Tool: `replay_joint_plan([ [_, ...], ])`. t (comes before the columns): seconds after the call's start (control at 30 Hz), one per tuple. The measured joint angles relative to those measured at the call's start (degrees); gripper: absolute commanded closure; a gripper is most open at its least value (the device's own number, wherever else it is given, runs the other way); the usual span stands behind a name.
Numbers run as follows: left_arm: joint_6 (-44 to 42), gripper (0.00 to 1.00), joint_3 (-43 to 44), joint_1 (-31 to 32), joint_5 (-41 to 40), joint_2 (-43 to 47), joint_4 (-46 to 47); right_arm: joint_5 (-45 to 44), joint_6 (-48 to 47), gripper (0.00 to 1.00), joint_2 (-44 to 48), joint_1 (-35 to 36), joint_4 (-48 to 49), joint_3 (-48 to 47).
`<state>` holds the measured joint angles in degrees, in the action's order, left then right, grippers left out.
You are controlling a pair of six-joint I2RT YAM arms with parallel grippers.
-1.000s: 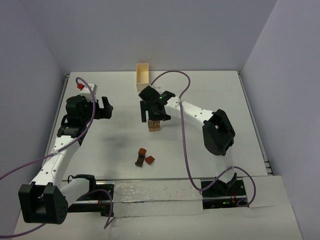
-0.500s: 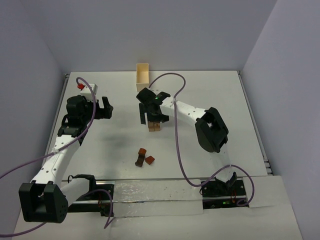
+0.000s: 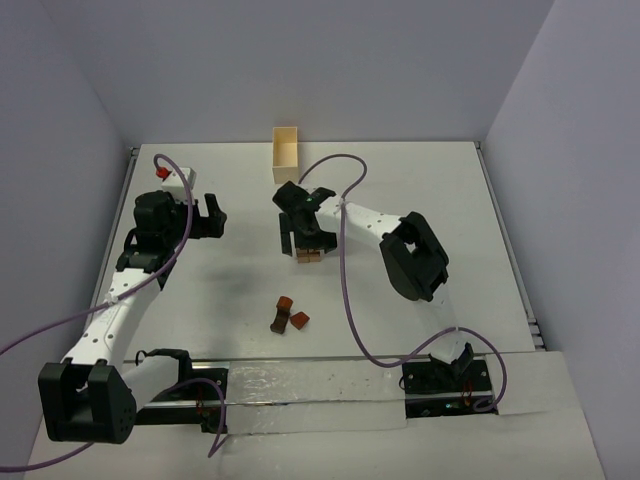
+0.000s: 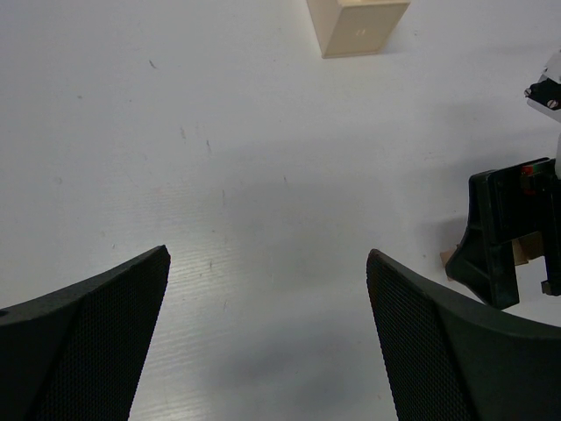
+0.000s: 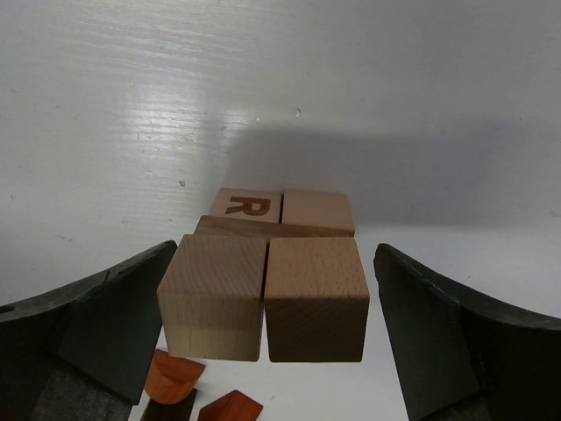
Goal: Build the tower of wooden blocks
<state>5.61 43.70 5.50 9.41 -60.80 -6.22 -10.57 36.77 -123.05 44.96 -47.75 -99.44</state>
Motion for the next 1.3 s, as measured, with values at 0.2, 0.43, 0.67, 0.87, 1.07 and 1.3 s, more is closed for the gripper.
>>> replay_joint_plan([
  [0.2, 0.0, 0.01, 0.0, 0.0, 0.0, -0.4, 0.0, 1.0, 1.3, 0.04, -0.1, -0.4, -0.1, 0.0],
  [0.43, 0.0, 0.01, 0.0, -0.1, 0.0, -0.5, 0.0, 1.4, 2.5, 0.06, -0.2, -0.5, -0.1, 0.0],
  [0.67, 0.0, 0.01, 0.0, -0.1, 0.0, -1.1, 0.0, 1.6, 2.7, 0.07, -0.4, -0.5, -0.1, 0.0],
  [0.87, 0.0, 0.01, 0.0, -0.1, 0.1, -1.2, 0.0, 1.6, 2.8, 0.08, -1.5, -0.5, -0.1, 0.0],
  [1.07, -0.1, 0.01, 0.0, -0.1, 0.4, -1.2, 0.0, 1.6, 2.8, 0.12, -2.0, -0.6, -0.2, 0.0],
  [1.3, -0.1, 0.01, 0.0, -0.1, 0.4, -1.2, 0.0, 1.6, 2.6, 0.18, -2.0, -0.6, -0.2, 0.0],
])
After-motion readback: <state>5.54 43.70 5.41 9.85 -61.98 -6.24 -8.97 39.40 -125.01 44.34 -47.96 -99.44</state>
